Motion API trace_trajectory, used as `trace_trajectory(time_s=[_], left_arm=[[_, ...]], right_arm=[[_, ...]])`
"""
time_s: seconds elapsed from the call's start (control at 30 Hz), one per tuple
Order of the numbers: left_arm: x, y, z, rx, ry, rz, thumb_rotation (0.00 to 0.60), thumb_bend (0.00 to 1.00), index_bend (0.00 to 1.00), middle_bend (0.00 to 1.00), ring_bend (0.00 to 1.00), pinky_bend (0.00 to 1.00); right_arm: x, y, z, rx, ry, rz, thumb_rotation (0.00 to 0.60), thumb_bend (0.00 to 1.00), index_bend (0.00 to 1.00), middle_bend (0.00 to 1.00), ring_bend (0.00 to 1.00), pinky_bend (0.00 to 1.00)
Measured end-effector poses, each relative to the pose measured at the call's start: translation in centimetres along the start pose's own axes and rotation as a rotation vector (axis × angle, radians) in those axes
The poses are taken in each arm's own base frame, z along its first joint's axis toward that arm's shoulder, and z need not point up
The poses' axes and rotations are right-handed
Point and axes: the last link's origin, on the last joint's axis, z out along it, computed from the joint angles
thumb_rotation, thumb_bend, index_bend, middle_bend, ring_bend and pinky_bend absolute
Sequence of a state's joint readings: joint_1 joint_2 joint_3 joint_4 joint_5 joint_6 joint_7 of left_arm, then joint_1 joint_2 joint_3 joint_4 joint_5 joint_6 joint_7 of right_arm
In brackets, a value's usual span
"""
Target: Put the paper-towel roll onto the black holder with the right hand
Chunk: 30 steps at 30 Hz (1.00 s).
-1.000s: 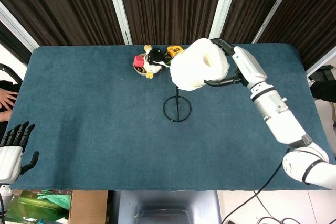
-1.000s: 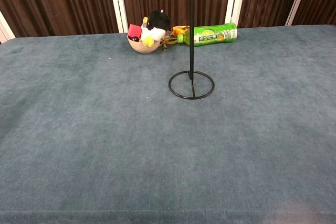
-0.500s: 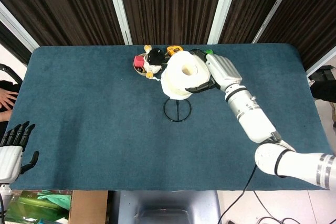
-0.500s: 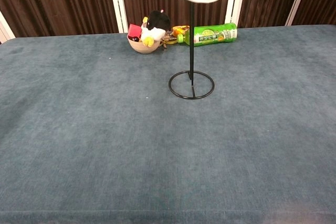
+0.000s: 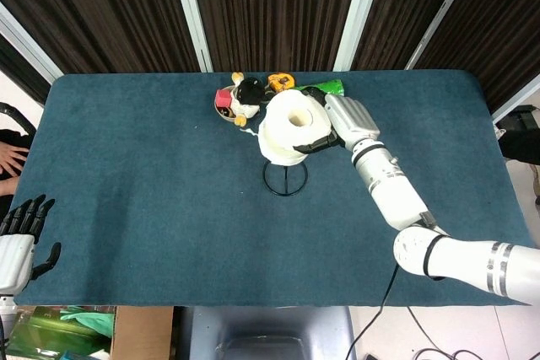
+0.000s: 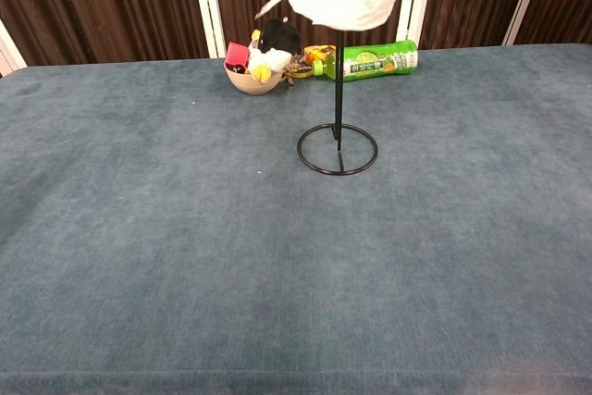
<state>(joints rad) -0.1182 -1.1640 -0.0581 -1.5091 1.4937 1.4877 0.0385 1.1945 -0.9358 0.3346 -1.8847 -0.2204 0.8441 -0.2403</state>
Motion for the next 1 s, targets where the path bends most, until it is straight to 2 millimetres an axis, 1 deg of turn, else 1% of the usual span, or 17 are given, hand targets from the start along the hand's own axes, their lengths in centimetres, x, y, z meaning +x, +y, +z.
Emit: trace_trajectory(time_s=[0.03, 0.13, 0.47, 0.57, 0.67, 0.77, 0.87, 0.97, 1.0], left_arm=[[0.0, 0.0, 0.0, 0.000, 0.000, 0.001, 0.600, 0.45, 0.00, 0.03, 0.00, 0.11], [-0.1, -0.1, 0.0, 0.000, -0.002, 0.002, 0.600, 0.45, 0.00, 0.03, 0.00, 0.11], [0.0, 0.2, 0.0, -0.007, 0.003, 0.002, 0.600, 0.45, 0.00, 0.03, 0.00, 0.11], [0.1, 0.3, -0.1, -0.011, 0.011, 0.001, 0.600, 0.45, 0.00, 0.03, 0.00, 0.11], [0.3, 0.4, -0.2, -0.018, 0.025, 0.000, 0.600, 0.45, 0.00, 0.02, 0.00, 0.11], [0.6, 0.5, -0.4, -0.031, 0.053, -0.004, 0.600, 0.45, 0.00, 0.01, 0.00, 0.11], [0.8, 0.5, -0.7, -0.042, 0.084, -0.006, 0.600, 0.45, 0.00, 0.01, 0.00, 0.11], [0.9, 0.6, -0.9, -0.049, 0.099, -0.008, 0.600, 0.45, 0.00, 0.01, 0.00, 0.11], [0.9, 0.7, -1.0, -0.052, 0.100, -0.008, 0.600, 0.45, 0.00, 0.01, 0.00, 0.11]], right_arm=[[0.1, 0.0, 0.0, 0.003, 0.004, -0.004, 0.600, 0.21, 0.00, 0.02, 0.00, 0.06], [0.3, 0.1, -0.1, 0.017, 0.016, -0.011, 0.600, 0.19, 0.00, 0.00, 0.00, 0.02], [1.3, 0.8, -1.2, 0.034, 0.053, -0.051, 0.600, 0.18, 0.00, 0.00, 0.00, 0.01], [1.4, 1.3, -2.1, 0.050, 0.072, -0.095, 0.600, 0.18, 0.00, 0.00, 0.00, 0.01], [1.0, 2.5, -3.6, 0.070, 0.102, -0.164, 0.600, 0.18, 0.00, 0.00, 0.00, 0.01], [0.2, 4.8, -5.7, 0.086, 0.138, -0.257, 0.600, 0.18, 0.00, 0.00, 0.00, 0.00], [-1.4, 8.2, -8.5, 0.093, 0.174, -0.353, 0.600, 0.18, 0.00, 0.00, 0.00, 0.00], [-3.7, 12.5, -12.4, 0.073, 0.216, -0.410, 0.600, 0.18, 0.00, 0.00, 0.00, 0.00], [-4.9, 14.4, -14.1, 0.050, 0.229, -0.416, 0.600, 0.18, 0.00, 0.00, 0.00, 0.00]])
